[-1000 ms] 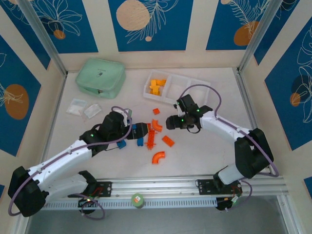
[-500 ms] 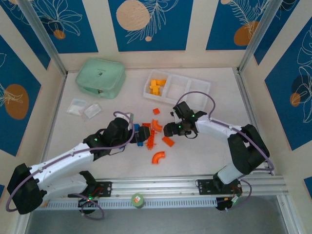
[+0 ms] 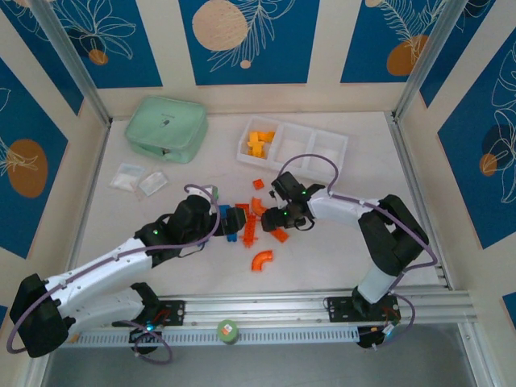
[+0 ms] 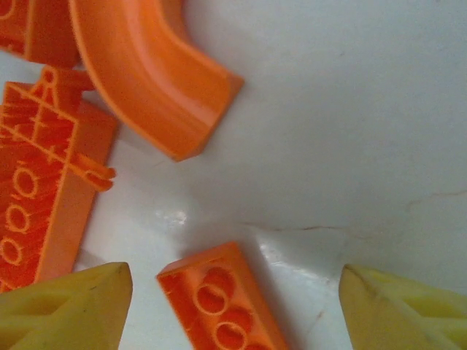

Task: Sort the legos into containers by color
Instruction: Pick up the lego from the center of the table.

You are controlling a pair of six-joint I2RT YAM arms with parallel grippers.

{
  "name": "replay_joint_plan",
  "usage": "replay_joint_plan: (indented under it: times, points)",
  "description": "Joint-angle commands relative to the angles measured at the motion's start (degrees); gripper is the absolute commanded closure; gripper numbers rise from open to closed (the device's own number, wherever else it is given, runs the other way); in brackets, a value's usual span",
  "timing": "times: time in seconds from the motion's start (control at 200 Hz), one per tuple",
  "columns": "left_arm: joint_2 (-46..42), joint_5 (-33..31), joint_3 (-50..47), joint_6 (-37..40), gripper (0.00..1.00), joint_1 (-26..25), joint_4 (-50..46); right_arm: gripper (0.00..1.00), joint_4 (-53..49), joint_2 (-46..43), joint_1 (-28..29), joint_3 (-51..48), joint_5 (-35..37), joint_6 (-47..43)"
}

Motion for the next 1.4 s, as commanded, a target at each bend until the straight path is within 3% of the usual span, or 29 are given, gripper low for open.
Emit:
replay_joint_plan:
  times: [0.0, 0.33, 0.67, 1.395]
  points:
    - [-1.0, -0.4, -1.3, 1.3, 0.01, -0.3, 0.6, 0.28, -2.4, -0.1, 2.0, 0.1, 1.1, 1.9]
    - [-3.8, -1.6, -2.6, 2.1, 0.01, -0.3, 0.1, 0.42, -8.0, -0.6, 7.8, -0.1, 9.1, 5.7]
    - [-3.5, -1.8, -2.6, 3.4, 0.01, -0.2, 1.5, 0.54, -12.0, 3.9, 10.0, 3.8, 14.5, 6.2]
    - [-2.9, -1.4, -1.2, 4.5, 0.01, 1.0, 2.2, 0.71, -9.8, -3.1, 5.1, 3.0, 10.0, 4.6]
